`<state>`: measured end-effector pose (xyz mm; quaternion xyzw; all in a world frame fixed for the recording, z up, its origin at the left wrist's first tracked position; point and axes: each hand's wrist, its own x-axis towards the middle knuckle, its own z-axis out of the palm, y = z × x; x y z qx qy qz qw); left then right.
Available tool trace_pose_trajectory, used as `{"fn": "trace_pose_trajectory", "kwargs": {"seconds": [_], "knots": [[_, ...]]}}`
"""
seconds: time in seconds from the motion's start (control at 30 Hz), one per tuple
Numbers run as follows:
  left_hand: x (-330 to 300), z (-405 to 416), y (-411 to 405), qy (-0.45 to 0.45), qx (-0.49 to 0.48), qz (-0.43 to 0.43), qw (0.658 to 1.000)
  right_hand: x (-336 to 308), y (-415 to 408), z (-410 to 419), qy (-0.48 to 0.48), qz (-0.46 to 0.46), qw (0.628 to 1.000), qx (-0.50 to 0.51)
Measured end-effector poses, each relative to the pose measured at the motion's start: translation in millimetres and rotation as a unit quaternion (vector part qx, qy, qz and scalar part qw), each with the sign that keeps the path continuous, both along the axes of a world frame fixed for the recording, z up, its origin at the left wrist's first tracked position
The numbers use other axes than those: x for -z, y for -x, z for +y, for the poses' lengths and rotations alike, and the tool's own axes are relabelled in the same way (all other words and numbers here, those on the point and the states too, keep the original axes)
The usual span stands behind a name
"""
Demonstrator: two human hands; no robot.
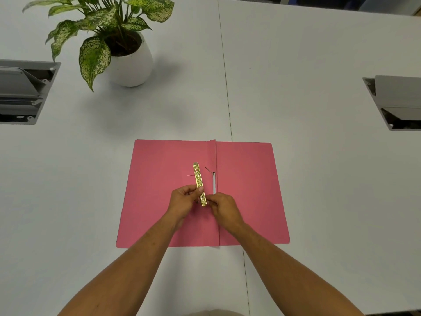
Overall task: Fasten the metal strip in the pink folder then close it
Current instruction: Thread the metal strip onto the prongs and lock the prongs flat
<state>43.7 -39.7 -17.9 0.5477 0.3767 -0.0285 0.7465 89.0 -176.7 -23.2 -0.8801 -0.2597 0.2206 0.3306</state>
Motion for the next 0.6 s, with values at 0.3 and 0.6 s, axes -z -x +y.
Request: {"fn": "trace_pose_trajectory", "kwargs": {"seconds": [0.3, 0.6], "knots": [[2.2, -4.8, 1.0, 0.0, 0.011, 0.018, 1.0, 3.3, -0.9, -0.4, -0.018, 0.006, 1.0, 0.019], [4.1, -4.2, 0.2, 0.034, 0.027, 0.016, 0.999, 5.1, -0.7, -2.1, -0.027, 0.031, 0.999, 0.031]]}}
